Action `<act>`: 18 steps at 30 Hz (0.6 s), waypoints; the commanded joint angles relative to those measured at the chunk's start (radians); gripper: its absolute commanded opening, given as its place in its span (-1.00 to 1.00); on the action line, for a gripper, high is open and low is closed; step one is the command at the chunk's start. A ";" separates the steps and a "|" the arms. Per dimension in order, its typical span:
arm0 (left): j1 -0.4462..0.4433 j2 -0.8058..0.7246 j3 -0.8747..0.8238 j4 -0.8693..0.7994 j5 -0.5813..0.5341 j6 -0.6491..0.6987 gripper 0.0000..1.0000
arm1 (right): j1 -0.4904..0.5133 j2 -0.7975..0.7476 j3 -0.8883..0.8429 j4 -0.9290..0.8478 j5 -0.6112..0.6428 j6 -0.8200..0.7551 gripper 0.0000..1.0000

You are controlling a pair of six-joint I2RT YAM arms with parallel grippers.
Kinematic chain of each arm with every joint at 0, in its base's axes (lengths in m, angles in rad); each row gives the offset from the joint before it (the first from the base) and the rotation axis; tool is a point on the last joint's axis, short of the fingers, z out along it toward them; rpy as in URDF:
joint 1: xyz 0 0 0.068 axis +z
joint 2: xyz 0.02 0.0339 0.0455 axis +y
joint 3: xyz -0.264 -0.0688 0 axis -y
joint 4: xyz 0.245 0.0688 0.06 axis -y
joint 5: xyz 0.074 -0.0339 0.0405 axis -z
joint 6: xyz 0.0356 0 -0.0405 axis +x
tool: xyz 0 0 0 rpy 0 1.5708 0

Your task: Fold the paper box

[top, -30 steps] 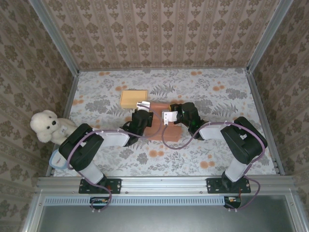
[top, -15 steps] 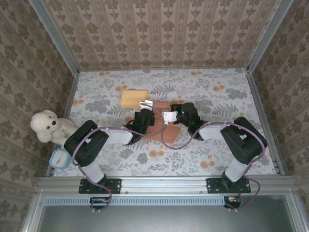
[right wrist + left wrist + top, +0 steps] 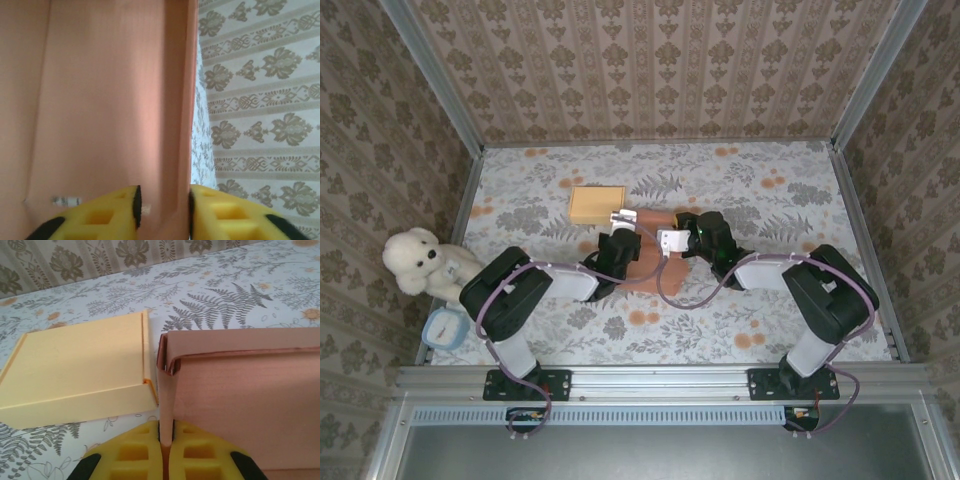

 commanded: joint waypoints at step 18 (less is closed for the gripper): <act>0.039 -0.095 -0.266 0.372 0.139 -0.027 -1.00 | 0.016 -0.416 0.158 -0.433 0.196 1.071 -0.19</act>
